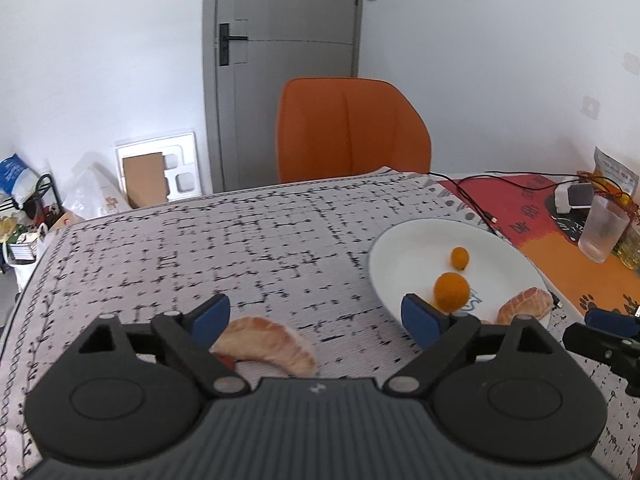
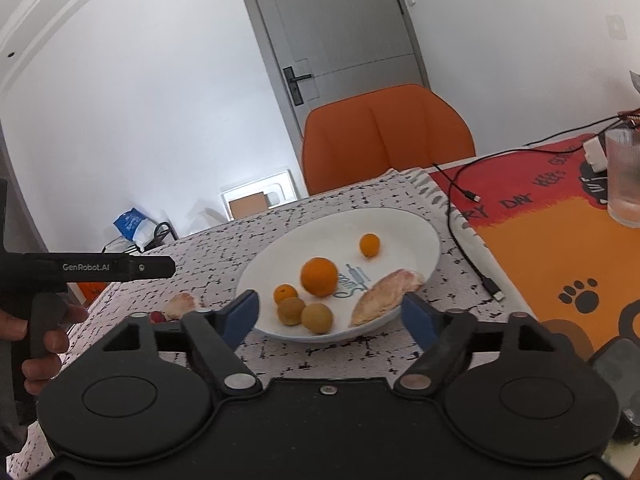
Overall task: Organize fruits
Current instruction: 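Withdraw both grippers from the bowl, then move both open grippers toward the large orange and red dates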
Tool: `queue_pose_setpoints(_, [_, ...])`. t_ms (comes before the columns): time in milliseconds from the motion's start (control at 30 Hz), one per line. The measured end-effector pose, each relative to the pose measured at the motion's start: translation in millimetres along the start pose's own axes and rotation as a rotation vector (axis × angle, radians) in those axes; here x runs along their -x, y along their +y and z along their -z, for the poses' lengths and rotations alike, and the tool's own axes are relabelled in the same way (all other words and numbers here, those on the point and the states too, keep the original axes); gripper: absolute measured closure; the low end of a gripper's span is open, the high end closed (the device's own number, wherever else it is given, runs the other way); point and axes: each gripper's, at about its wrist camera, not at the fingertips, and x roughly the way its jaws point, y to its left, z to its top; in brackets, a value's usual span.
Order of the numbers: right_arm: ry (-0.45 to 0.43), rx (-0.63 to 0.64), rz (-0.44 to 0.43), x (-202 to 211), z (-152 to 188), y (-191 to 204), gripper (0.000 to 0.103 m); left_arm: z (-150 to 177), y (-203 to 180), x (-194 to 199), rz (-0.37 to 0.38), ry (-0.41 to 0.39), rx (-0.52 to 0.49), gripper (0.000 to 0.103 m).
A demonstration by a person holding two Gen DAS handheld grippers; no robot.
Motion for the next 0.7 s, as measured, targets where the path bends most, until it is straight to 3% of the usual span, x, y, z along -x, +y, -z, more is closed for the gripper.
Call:
queue_pose_setpoints(167, [-0.022, 0.013, -0.026, 0, -1, 12, 0.004, 4, 17, 12, -0.03, -0.017, 0.028, 0.01])
queue_pose_setpoints(700, [-0.001, 0.032, -0.067, -6, 1, 31, 0.0, 25, 57, 38, -0.095, -0.037, 0.112, 0.01])
